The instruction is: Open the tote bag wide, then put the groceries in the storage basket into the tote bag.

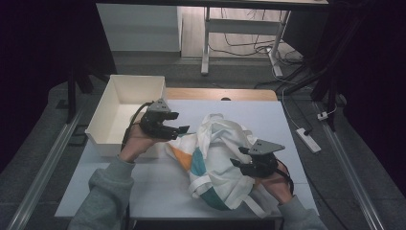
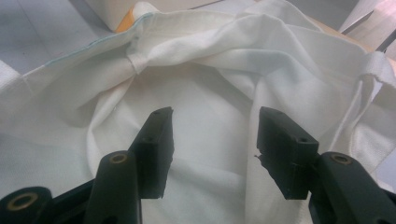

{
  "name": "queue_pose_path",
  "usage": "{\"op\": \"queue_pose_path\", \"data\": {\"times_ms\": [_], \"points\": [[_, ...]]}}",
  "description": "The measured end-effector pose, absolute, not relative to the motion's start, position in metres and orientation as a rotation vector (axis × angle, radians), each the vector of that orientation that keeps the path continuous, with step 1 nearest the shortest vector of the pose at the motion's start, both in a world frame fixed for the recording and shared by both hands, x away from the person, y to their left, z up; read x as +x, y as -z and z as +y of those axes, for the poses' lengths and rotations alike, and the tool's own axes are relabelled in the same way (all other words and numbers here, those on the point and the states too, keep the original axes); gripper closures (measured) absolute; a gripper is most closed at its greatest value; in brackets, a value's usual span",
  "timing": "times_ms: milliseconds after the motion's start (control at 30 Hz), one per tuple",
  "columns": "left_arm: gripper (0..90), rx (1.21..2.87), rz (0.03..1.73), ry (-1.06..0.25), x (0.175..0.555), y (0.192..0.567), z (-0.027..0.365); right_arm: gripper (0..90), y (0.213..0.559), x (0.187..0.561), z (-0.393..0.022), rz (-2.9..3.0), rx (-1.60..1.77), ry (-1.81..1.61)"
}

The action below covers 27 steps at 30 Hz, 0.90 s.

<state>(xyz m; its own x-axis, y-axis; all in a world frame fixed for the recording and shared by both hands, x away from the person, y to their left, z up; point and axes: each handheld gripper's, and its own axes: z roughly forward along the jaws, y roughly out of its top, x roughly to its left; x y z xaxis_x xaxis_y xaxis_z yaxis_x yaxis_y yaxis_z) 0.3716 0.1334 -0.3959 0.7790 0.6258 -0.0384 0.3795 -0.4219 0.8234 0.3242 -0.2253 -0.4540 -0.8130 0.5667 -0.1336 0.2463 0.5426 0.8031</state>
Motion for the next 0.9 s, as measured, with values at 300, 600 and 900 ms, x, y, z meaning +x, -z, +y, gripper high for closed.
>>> {"op": "queue_pose_path", "data": {"times_ms": [300,600,900], "points": [[32.8,2.035,0.813,-0.384,0.375,0.392,0.152,46.2,0.454,0.324,-0.227,2.399,0.674,-1.164],[32.1,2.007,0.891,-0.403,0.383,0.394,0.175,46.2,0.453,0.323,-0.227,2.394,0.669,-1.161],[30.9,1.999,0.946,-0.417,0.389,0.396,0.19,45.9,0.454,0.323,-0.227,2.4,0.672,-1.152]]}}
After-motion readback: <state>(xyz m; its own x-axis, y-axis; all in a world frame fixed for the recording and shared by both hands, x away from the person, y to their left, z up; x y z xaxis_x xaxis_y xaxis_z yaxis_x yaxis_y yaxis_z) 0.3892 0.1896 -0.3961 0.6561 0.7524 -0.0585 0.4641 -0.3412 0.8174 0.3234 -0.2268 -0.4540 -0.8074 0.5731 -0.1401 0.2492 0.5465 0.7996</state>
